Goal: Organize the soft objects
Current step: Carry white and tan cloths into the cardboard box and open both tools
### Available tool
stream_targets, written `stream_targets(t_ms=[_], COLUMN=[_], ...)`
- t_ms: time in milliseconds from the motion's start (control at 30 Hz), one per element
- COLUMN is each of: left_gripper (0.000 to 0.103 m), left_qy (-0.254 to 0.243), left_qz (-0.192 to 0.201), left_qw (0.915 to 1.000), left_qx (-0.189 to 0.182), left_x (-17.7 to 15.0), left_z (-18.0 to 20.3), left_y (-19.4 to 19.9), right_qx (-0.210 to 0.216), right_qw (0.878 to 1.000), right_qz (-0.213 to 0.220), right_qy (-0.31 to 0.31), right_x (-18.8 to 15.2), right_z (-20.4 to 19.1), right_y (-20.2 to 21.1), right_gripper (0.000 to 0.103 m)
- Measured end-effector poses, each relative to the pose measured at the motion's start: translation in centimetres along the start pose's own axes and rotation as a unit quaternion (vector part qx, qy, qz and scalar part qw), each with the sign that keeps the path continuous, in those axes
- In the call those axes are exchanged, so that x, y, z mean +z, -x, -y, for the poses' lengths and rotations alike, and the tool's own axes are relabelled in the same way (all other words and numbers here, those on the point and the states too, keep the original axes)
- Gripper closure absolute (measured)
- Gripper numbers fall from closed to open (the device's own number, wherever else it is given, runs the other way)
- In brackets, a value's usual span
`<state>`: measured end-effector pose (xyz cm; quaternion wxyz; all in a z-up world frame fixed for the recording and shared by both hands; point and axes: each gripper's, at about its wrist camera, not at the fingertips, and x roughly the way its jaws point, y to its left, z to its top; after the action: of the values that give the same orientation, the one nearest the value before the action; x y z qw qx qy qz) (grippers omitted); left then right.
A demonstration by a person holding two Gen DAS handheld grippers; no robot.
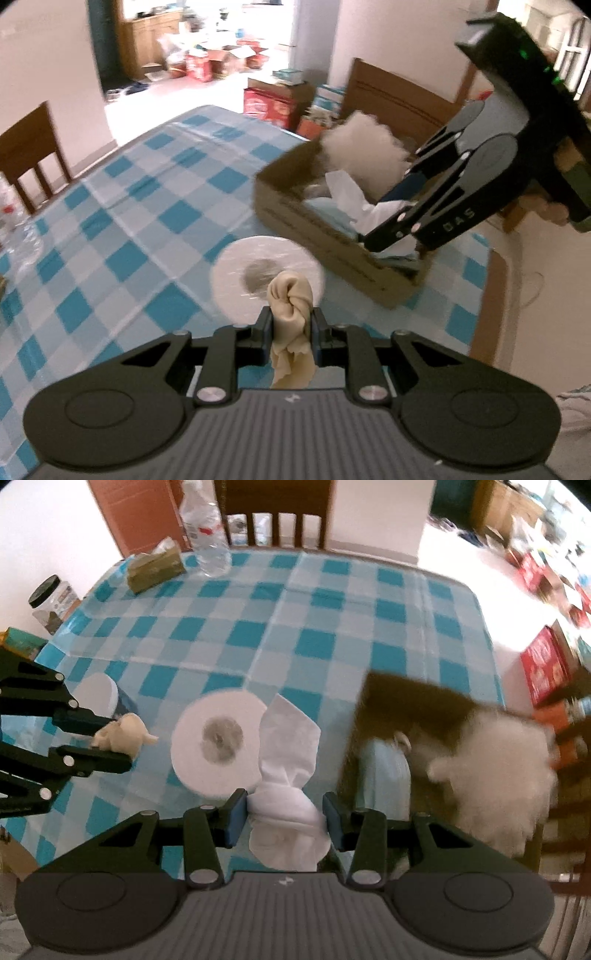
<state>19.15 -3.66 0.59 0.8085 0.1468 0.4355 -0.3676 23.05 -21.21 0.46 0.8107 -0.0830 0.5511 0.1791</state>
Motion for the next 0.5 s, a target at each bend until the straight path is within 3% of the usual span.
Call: stream_targets(t_ms=[200,500], left_gripper=[0.084,0.084], left_qy=[-0.019,-0.015], left_qz=[-0.008,-0.006], left_qw=[0.9997,0.9999], left_qx=[-0.01,-0.001], left_x=[1.7,6.3], left_z=[2.7,5.2], left_y=[-1.7,-4.9], right_qx=[-0.013,-0.025], right_qw=[0.999,0.998], right_qz=[-0.004,0.013], right_qy=[-0.046,-0.06], right_x=[-3.4,-4.7], right_z=[2.6,7.0], right_y=[0.4,-0.4], right_gripper=[0.054,0.051])
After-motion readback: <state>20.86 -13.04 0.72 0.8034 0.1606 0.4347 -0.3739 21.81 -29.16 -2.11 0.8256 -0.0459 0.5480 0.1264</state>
